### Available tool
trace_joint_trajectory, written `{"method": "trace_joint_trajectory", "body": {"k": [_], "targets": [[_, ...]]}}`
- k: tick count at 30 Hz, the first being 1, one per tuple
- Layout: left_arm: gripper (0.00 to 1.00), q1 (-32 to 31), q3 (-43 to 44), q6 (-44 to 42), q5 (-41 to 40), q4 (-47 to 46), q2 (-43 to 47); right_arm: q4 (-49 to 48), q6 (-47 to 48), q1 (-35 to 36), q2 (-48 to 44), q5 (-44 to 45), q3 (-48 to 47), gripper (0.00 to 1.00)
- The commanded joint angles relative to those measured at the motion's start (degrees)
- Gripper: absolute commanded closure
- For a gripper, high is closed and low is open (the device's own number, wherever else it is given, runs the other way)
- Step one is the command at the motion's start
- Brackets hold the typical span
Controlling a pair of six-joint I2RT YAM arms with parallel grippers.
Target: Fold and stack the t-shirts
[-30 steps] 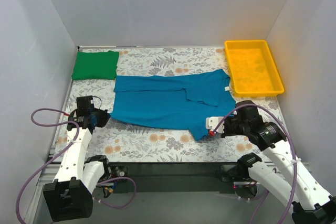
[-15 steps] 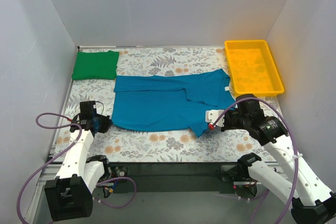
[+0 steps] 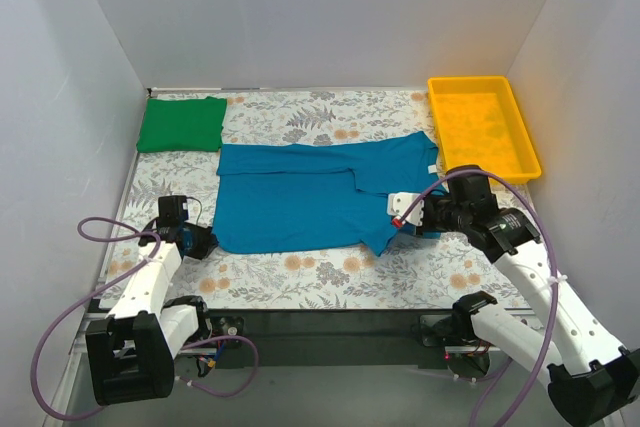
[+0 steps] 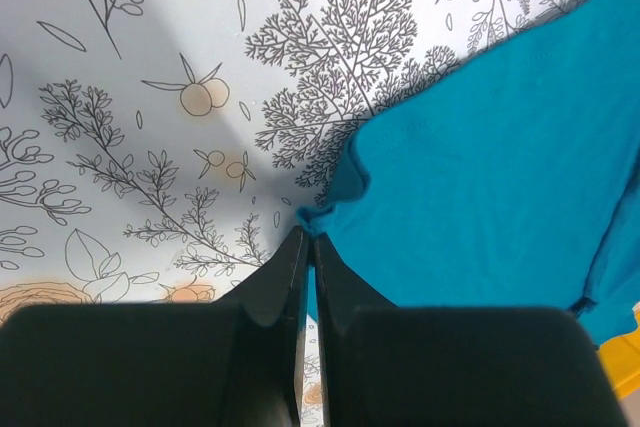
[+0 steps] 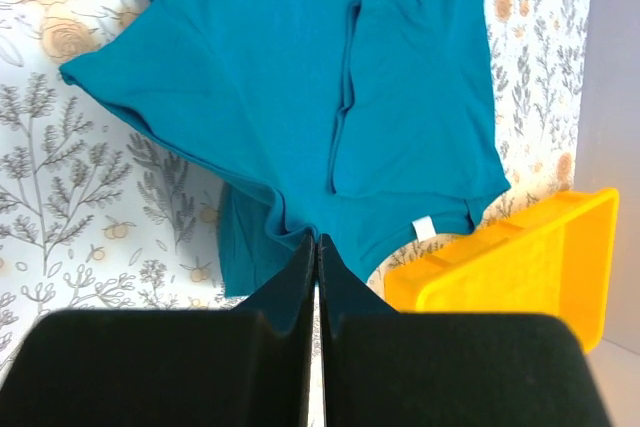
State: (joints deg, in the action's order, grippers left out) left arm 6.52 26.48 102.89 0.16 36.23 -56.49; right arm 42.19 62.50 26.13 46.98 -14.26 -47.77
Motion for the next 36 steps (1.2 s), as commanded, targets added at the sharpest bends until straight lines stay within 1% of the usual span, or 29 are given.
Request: {"method": "trace_joint_trajectory", "body": {"k": [1, 8, 17, 26, 36], "targets": [[1.0, 0.0, 1.1, 0.1, -2.4, -0.9, 1.4, -4.1, -1.1, -2.0, 1.4, 0.0, -3.5, 0.99], [1.0, 0.0, 3.8, -0.1, -2.3, -1.9, -1.8, -7.6, -0.3, -7.0, 5.2, -3.2, -4.0, 0.99], [1.0, 0.1, 5.9, -0.2, -1.4, -4.8, -5.3, -10.4, -0.4, -12.9, 12.3, -6.9, -7.9, 0.99], [1.0, 0.0, 8.7, -0.2, -0.3, -8.2, -10.0, -12.1, -0.9, -15.0, 17.1, -9.1, -10.3, 0.99], [1.0, 0.0, 13.0, 0.0, -0.3, -10.9, -17.2, -14.9, -3.5, -16.4, 22.7, -8.4, -13.7, 0.99]]}}
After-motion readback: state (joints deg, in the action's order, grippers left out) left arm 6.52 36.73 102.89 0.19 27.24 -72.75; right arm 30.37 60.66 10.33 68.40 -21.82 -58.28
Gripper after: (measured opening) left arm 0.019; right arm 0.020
